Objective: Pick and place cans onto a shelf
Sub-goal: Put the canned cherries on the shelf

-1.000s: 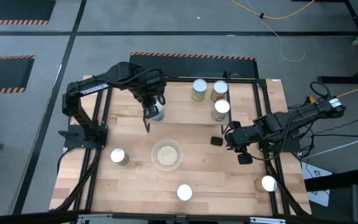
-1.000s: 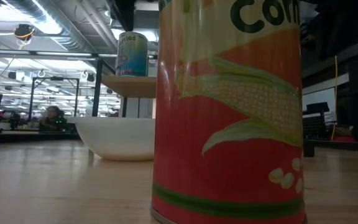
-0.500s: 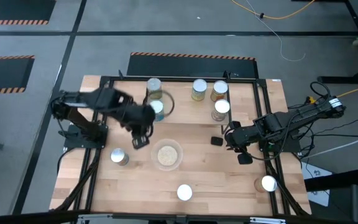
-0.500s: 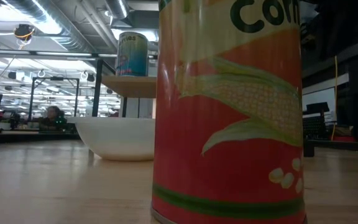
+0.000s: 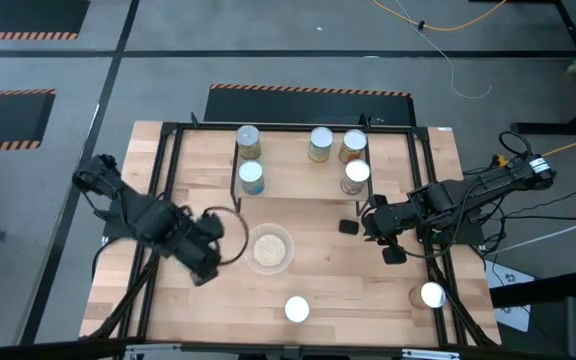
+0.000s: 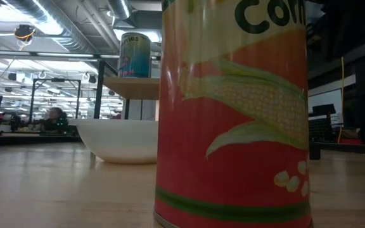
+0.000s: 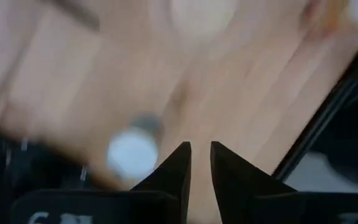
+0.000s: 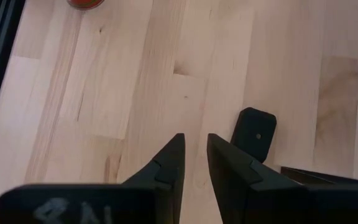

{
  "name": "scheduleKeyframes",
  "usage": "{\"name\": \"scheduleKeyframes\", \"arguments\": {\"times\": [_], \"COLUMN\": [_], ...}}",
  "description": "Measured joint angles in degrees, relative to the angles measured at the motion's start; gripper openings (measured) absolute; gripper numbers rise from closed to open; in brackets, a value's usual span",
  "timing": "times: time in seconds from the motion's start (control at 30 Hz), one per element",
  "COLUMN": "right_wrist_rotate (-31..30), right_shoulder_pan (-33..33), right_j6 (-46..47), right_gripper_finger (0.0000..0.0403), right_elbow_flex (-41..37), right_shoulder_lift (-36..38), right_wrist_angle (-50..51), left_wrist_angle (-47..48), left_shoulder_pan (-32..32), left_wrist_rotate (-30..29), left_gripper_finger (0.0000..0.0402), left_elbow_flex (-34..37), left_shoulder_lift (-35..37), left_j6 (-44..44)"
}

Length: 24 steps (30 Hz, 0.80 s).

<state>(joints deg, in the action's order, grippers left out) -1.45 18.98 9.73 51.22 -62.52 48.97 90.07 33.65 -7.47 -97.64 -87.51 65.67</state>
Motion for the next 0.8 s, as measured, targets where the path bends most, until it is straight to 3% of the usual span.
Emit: {"name": "scheduleKeyframes", "arguments": {"times": [0.3,0.53,0.8], "right_wrist_rotate": [0.00,0.00,0.00], "right_shoulder_pan": [0.00,0.00,0.02], "right_j6": [-1.22,-1.04,-1.13], "right_gripper_finger": [0.0074,0.0074,0.0074], "right_elbow_flex": [0.02,0.01,0.02], "right_shoulder_lift": [0.02,0.02,0.02], "right_wrist_angle": [-0.02,-0.02,-0.02], "left_wrist_angle": [-0.07,-1.23,-7.19], "left_shoulder_pan": [2.40,0.83,-0.61], "left_wrist_rotate": [12.99,13.34,18.36], "left_gripper_finger": [0.0055,0.0069,0.0110], "left_elbow_flex": [17.58,24.41,29.88], "left_shoulder_lift": [1.20,1.21,1.21], "left_j6": [8.85,12.05,11.15]}}
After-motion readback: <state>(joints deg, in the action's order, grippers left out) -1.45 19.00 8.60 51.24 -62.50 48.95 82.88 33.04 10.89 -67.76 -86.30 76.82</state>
